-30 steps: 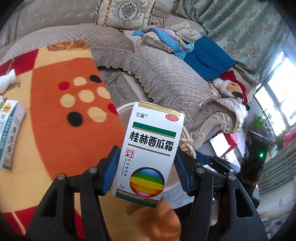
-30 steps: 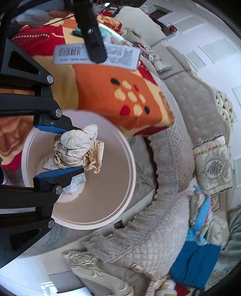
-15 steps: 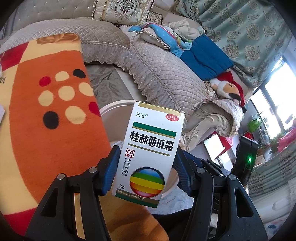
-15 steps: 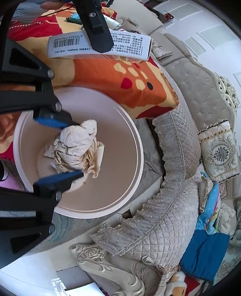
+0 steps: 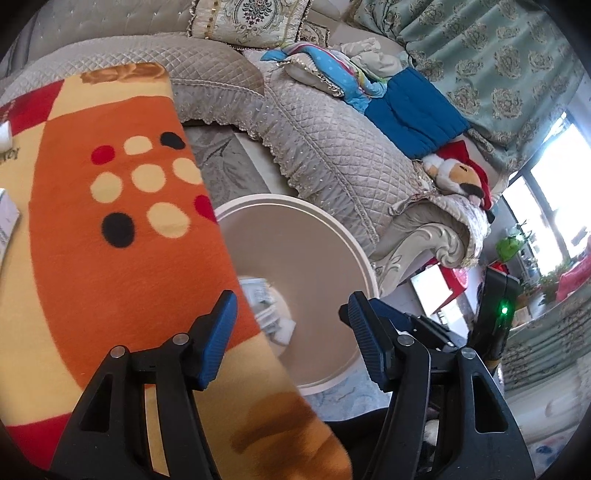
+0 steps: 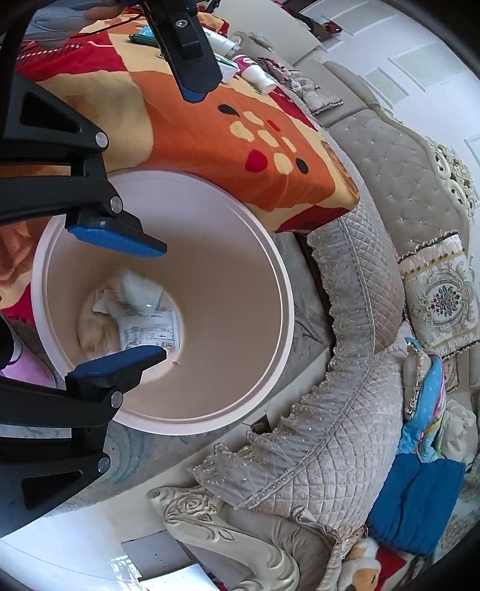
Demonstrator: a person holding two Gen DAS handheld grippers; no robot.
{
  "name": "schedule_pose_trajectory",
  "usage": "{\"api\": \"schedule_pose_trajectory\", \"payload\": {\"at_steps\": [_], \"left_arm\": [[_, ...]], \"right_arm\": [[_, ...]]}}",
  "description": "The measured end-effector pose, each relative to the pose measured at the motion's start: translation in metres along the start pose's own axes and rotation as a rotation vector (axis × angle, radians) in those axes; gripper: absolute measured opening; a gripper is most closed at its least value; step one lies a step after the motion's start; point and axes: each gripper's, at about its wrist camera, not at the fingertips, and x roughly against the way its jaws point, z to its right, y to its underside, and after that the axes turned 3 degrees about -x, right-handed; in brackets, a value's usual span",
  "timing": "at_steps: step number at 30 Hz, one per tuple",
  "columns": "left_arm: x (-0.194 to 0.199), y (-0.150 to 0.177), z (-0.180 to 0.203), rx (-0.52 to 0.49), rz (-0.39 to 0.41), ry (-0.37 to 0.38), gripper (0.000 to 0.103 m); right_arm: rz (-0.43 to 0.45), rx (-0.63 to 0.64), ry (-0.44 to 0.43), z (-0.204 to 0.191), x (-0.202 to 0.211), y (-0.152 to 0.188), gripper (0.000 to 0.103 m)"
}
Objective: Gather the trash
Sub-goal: 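Move both grippers back over the items on the blanket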
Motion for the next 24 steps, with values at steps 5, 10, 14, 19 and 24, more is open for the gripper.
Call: {"api": "schedule_pose_trajectory", "payload": {"at_steps": [5,10,14,19,24], "left_arm": [[0.009,0.006,-0.010,0.000,0.010,-0.049,0.061],[0.022,0.013,-0.025,0.016,0.027,-0.105,0.061],[0.034,0.020,-0.039,0.022,0.041,-0.151,0.061],[0.054,0.031,-0.065,0.053,0.051,-0.200,0.061],[0.079,0.042,-0.097,0.103,0.066,-0.258,0.061]], "right_arm": [[-0.003,0.009,-0.006,-0.008,0.002,0.000,0.048],[0.001,0.027,-0.019,-0.025,0.006,-0.002,0.048],[0.008,0.059,-0.037,-0.046,0.010,-0.004,0.048],[0.010,0.107,-0.064,-0.077,0.013,-0.003,0.059],[-0.008,0.161,-0.099,-0.113,0.006,-0.001,0.061]]}}
